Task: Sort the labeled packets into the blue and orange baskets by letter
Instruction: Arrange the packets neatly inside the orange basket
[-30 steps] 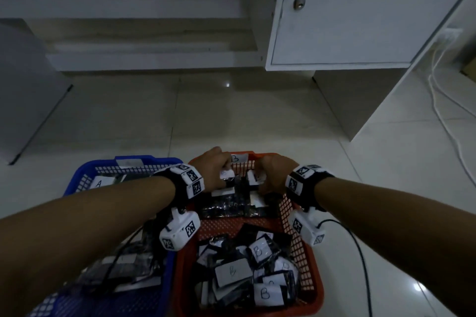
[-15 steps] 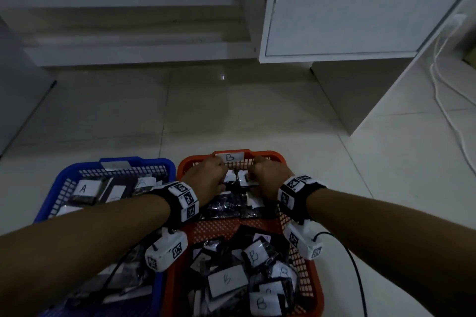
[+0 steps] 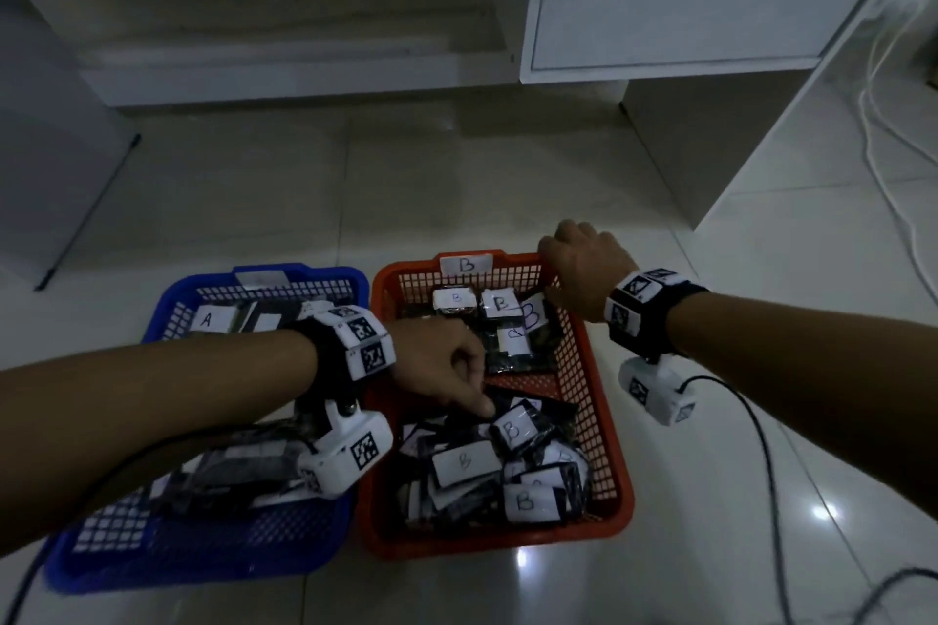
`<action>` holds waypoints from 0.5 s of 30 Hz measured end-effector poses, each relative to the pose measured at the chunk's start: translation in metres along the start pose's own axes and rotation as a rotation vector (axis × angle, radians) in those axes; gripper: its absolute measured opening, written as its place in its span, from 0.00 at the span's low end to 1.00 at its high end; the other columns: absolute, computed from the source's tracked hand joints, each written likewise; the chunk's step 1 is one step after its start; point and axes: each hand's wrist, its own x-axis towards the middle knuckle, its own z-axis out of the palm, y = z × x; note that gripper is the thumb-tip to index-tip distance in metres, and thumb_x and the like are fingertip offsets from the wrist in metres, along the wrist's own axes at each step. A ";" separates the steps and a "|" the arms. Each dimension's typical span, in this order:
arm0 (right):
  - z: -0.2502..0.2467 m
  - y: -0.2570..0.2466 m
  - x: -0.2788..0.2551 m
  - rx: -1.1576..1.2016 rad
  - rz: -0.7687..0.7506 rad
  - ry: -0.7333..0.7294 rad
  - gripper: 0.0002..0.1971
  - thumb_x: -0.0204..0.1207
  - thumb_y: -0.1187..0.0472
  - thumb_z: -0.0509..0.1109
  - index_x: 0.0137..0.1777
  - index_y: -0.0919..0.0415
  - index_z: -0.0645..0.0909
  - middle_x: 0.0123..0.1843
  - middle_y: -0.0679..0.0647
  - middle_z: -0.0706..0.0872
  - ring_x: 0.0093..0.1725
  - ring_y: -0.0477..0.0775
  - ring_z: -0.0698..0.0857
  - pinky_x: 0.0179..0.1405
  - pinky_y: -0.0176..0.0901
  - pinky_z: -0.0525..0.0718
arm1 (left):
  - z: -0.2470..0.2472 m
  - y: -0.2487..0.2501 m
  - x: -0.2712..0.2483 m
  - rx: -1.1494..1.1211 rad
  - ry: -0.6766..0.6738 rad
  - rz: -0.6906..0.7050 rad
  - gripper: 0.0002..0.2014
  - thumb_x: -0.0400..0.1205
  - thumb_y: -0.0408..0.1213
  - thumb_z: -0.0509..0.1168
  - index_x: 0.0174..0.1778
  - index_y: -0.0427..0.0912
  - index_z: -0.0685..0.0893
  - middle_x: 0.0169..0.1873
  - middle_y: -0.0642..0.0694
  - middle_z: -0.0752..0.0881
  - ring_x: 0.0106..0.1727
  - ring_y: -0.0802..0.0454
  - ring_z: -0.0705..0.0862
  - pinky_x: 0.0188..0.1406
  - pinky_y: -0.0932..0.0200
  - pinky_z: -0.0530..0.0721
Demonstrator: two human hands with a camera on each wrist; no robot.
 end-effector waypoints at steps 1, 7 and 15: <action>-0.005 -0.006 -0.003 0.027 -0.081 -0.008 0.21 0.77 0.48 0.72 0.67 0.54 0.78 0.61 0.55 0.81 0.57 0.56 0.81 0.57 0.54 0.84 | 0.006 0.006 -0.005 -0.009 -0.045 -0.006 0.21 0.69 0.65 0.76 0.45 0.53 0.86 0.43 0.54 0.90 0.46 0.54 0.88 0.50 0.51 0.89; -0.008 -0.053 -0.032 0.350 -0.291 -0.771 0.25 0.61 0.49 0.87 0.59 0.51 0.87 0.52 0.43 0.90 0.54 0.50 0.88 0.58 0.52 0.87 | 0.032 0.018 -0.018 0.155 -0.049 0.026 0.23 0.69 0.62 0.77 0.52 0.52 0.85 0.47 0.56 0.87 0.45 0.59 0.85 0.45 0.58 0.88; 0.007 -0.060 -0.044 0.211 -0.403 -0.678 0.25 0.64 0.56 0.86 0.62 0.57 0.86 0.55 0.52 0.91 0.52 0.56 0.89 0.53 0.53 0.90 | 0.016 0.006 -0.014 0.081 0.076 -0.004 0.16 0.74 0.48 0.76 0.53 0.45 0.87 0.45 0.51 0.90 0.44 0.55 0.89 0.46 0.52 0.91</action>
